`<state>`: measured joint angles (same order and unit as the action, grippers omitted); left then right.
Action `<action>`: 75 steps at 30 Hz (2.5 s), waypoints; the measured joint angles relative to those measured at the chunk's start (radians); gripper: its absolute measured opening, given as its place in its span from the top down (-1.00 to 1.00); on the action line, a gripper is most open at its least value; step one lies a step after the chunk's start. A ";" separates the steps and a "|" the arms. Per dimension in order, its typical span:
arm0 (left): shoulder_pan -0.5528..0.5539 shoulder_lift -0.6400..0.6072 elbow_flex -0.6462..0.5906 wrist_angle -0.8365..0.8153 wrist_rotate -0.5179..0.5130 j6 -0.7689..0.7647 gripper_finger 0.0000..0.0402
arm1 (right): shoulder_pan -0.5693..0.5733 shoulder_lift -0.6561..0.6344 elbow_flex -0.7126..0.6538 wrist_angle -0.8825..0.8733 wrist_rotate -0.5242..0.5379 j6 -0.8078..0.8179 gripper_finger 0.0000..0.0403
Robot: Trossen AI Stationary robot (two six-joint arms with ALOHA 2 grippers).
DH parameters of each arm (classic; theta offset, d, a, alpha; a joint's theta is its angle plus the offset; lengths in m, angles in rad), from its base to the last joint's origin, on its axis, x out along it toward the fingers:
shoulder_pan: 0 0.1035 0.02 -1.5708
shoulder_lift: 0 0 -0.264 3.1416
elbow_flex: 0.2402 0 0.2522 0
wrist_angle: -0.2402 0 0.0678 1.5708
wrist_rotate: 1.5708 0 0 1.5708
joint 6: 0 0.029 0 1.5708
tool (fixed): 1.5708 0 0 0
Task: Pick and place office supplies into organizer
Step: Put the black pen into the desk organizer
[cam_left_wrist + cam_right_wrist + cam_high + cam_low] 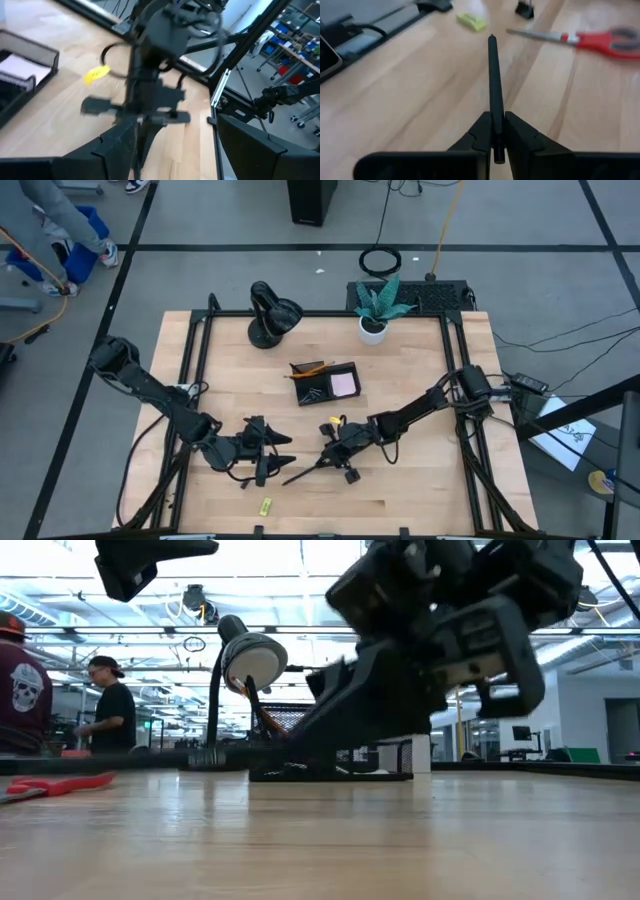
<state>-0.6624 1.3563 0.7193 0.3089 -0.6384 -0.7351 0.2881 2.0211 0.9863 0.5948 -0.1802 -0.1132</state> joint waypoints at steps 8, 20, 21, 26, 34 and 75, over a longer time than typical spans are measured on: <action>0.000 0.000 0.000 -0.042 0.034 -0.126 -0.36 | 0.018 -0.087 0.000 -0.079 0.000 -0.049 0.86; 0.001 0.035 0.000 -0.172 0.192 -0.547 -0.36 | 0.028 -0.199 0.001 -0.135 0.023 -0.107 0.86; 0.001 0.044 0.000 -0.160 0.212 -0.565 -0.36 | 0.028 -0.199 0.002 -0.136 0.027 -0.117 0.86; 0.004 0.094 0.000 -0.118 0.306 -0.652 -0.36 | 0.028 -0.193 0.002 -0.136 0.050 -0.138 0.83; 0.005 0.170 0.000 -0.077 0.383 -0.739 -0.36 | 0.028 -0.192 0.002 -0.129 0.050 -0.143 0.84; 0.008 0.195 0.000 -0.070 0.429 -0.714 0.68 | 0.028 -0.192 0.001 -0.084 0.048 -0.138 0.84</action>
<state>-0.6548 1.5517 0.7193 0.2392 -0.2096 -1.4496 0.3157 1.8294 0.9874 0.5110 -0.1319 -0.2512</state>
